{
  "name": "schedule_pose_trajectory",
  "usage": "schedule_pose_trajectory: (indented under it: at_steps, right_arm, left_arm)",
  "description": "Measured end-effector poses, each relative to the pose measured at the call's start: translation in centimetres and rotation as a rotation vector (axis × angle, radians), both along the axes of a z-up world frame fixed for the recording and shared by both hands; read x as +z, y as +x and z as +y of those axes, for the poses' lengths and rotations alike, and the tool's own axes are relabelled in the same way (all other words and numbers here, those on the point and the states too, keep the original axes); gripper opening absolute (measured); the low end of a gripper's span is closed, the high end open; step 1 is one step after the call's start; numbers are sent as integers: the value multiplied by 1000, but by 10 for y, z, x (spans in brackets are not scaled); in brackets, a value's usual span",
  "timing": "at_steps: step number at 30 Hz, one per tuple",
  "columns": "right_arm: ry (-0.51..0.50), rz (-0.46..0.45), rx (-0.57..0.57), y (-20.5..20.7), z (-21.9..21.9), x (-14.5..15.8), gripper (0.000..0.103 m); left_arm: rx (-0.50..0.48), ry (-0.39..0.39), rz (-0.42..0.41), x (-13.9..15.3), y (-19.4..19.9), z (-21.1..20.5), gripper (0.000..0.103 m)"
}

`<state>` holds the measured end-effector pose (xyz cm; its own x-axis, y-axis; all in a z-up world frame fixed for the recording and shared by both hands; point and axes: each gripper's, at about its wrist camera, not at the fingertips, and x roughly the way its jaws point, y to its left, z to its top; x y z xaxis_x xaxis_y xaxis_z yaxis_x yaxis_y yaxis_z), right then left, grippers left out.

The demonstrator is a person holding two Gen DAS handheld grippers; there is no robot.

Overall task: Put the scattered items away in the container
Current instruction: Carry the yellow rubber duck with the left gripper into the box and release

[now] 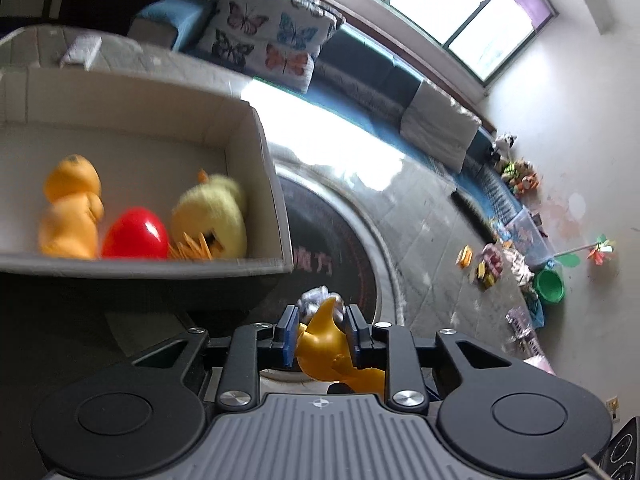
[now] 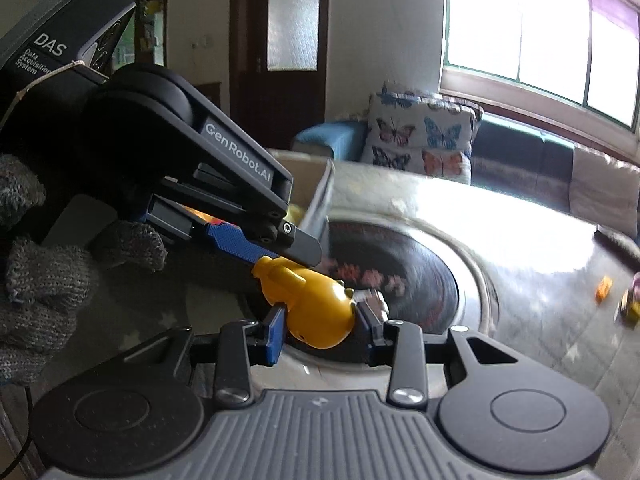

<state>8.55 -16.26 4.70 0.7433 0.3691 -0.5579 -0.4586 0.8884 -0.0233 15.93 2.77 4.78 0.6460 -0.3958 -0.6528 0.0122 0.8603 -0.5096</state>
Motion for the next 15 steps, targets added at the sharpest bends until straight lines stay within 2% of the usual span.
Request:
schedule_pose_trajectory:
  at_steps: [7,15]
  right_arm:
    - [13,-71,63,19,34,21,36]
    - [7,-68,138,52,79,14,36]
  left_arm:
    - [80,19,-74,25,6,34,28]
    - [158,16,-59,18,26,80,27]
